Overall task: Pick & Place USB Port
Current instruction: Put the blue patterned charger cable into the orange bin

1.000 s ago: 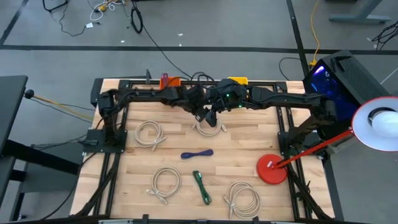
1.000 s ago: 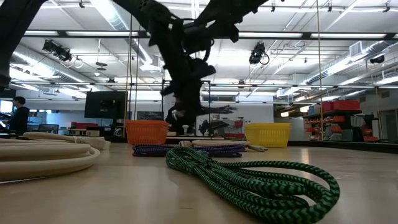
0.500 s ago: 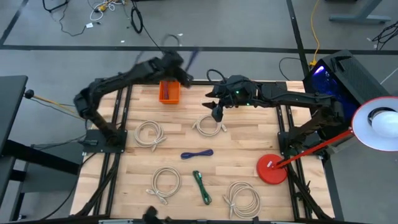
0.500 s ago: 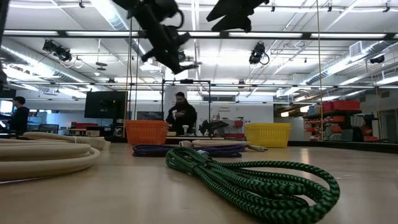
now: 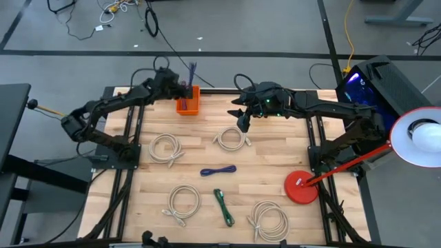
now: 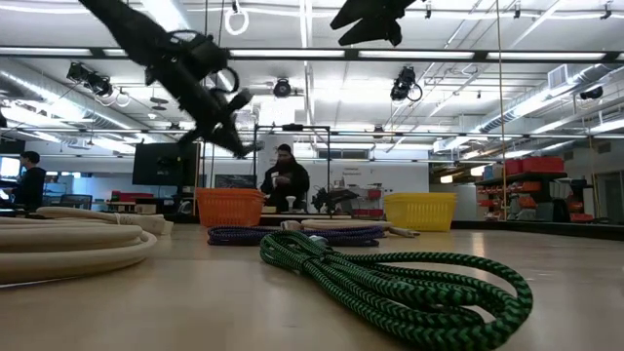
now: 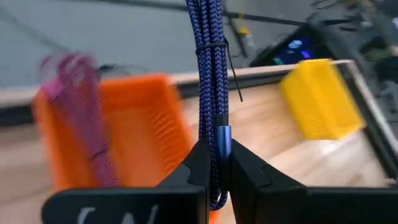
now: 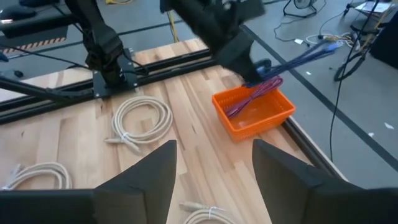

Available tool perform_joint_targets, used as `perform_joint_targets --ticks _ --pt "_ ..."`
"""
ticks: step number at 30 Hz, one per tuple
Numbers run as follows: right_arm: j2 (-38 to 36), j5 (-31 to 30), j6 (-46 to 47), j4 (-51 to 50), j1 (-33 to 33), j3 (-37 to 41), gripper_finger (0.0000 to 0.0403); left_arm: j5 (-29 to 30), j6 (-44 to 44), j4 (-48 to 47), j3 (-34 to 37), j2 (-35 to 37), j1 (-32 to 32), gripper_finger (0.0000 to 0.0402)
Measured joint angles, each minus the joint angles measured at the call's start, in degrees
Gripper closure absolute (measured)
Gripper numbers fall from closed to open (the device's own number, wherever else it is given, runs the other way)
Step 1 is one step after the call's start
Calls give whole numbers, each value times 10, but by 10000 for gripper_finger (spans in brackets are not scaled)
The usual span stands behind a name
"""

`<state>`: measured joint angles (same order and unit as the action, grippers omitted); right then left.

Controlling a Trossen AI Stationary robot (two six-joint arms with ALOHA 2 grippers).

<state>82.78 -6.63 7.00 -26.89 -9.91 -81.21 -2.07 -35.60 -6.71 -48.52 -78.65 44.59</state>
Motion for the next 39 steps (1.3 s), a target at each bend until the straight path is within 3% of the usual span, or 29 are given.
perform_joint_targets --ticks 6,28,39 --pt "0 0 0 6 0 0 193 10 -19 40 52 1 2 370" --pt "0 0 -1 11 0 0 193 38 -44 22 56 -57 -20 370" --pt "0 0 -2 11 0 0 193 34 -58 22 56 -57 -20 311"
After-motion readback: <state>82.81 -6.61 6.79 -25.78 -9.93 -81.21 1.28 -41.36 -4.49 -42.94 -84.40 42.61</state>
